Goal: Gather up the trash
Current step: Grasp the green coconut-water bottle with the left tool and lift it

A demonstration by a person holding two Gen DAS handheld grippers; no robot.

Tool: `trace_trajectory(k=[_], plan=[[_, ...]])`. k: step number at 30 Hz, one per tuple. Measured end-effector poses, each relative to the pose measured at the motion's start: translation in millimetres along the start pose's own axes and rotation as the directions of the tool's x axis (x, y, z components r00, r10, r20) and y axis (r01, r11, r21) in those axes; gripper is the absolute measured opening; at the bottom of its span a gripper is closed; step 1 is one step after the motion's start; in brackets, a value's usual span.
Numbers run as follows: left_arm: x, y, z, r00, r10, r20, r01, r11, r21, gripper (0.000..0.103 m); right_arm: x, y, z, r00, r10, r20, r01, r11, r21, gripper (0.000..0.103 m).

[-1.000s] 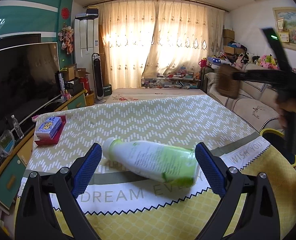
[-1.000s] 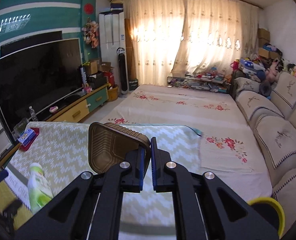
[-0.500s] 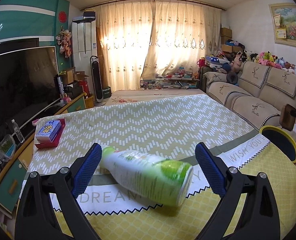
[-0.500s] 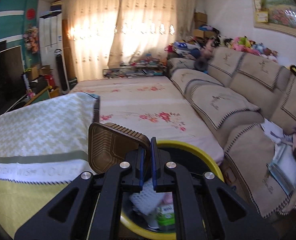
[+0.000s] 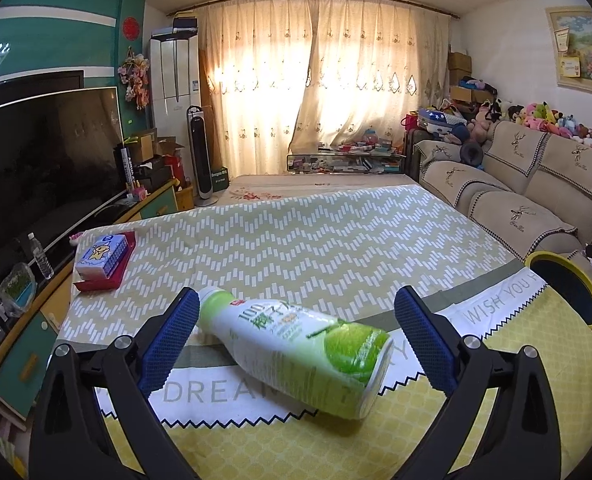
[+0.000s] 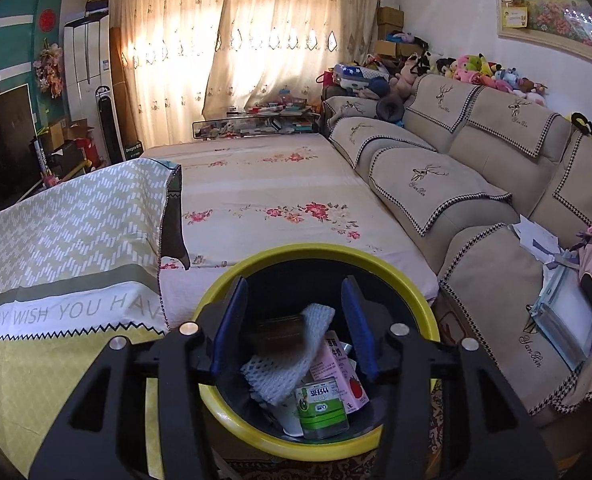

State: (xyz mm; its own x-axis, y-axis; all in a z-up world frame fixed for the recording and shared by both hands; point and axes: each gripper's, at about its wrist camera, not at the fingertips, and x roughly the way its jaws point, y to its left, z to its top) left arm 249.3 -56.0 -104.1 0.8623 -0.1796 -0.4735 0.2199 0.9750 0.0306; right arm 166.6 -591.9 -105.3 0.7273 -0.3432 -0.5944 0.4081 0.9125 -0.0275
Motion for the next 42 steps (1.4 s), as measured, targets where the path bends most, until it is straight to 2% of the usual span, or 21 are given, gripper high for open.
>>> trace_trajectory(k=[7,15,22,25,33,37,39,42], plan=[[13.6,-6.4,-3.4,0.995,0.000,-0.102,-0.002,1.000,-0.021,0.097,-9.9,-6.0,1.0,1.000,0.025,0.011,-0.025,0.999,0.025,0.047],[35.8,-18.3,-11.3,0.968,0.070,-0.241,-0.085,0.995,-0.053,0.097,-12.5,-14.3,-2.4,0.997,0.079,0.023,-0.080,0.995,0.063,0.049],[37.9,-15.7,-15.3,0.953,0.135,-0.271,-0.161,0.984,-0.075,0.097,-6.3,-21.6,-7.1,0.992,0.123,0.014,-0.124,0.988,0.096,0.050],[27.0,-7.8,-18.4,0.955,0.149,-0.255,-0.176,0.981,-0.085,0.097,-4.4,-23.7,-8.7,0.991,0.135,0.012,-0.135,0.985,0.107,0.050],[-5.9,27.3,-35.9,0.938,0.229,-0.261,-0.264,0.958,-0.108,0.097,-2.7,-19.0,-9.1,0.986,0.168,0.009,-0.168,0.980,0.109,0.050],[-12.8,39.1,-42.0,0.940,0.215,-0.265,-0.261,0.953,-0.155,0.097,-5.4,-11.9,-7.4,0.983,0.185,0.016,-0.185,0.977,0.102,0.050],[-11.7,39.5,-42.5,0.935,0.227,-0.274,-0.275,0.949,-0.153,0.097,-7.7,-8.1,-6.9,0.981,0.193,0.017,-0.194,0.976,0.094,0.050],[-7.8,41.8,-45.0,0.932,0.207,-0.297,-0.266,0.948,-0.175,0.097,-10.8,-5.7,-5.7,0.980,0.199,0.021,-0.200,0.976,0.082,0.051]])
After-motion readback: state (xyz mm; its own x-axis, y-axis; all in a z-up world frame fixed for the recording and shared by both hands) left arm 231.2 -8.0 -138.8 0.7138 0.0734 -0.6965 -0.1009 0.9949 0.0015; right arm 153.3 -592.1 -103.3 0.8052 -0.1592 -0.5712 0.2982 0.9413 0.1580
